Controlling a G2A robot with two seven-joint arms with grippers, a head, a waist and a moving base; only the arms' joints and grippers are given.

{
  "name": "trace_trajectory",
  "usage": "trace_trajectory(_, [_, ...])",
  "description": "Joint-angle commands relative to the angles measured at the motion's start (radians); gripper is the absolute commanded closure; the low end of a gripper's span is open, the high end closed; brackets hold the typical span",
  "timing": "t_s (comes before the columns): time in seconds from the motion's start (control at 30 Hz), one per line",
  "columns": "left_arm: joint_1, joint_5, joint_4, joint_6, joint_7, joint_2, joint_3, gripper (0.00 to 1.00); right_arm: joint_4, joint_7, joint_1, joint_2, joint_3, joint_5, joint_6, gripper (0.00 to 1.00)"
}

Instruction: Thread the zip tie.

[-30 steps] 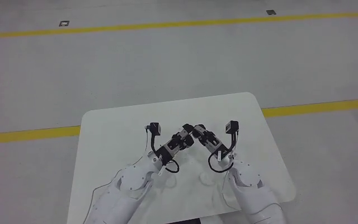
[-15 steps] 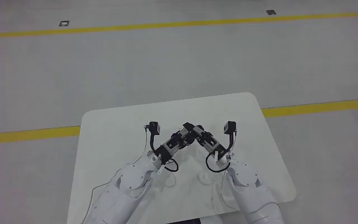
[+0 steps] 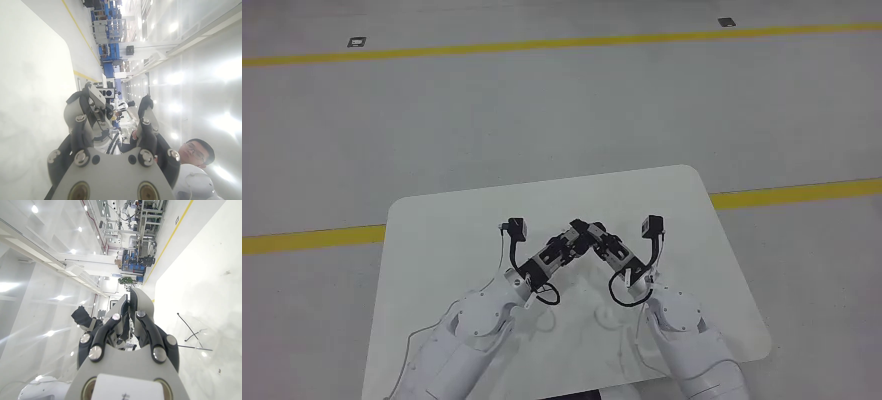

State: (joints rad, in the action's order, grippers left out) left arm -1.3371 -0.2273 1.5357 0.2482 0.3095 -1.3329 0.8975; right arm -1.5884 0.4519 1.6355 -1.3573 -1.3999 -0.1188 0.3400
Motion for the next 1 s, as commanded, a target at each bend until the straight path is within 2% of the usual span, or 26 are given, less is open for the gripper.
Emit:
trace_trajectory(0.0, [0.001,-0.001,-0.002,-0.005,0.000,0.000,-0.001,0.50,-0.003,-0.002,-0.001,0.000,-0.001,0.000,0.000,1.00])
trace_trajectory(0.33, [0.007,-0.007,-0.008,-0.019,0.000,0.001,-0.007,0.60,-0.016,-0.003,0.000,-0.001,-0.003,0.009,0.000,1.00])
trace_trajectory(0.97, [0.010,-0.028,-0.013,-0.020,0.003,0.003,-0.009,0.87,-0.052,-0.001,0.008,-0.002,-0.004,0.034,0.000,1.00])
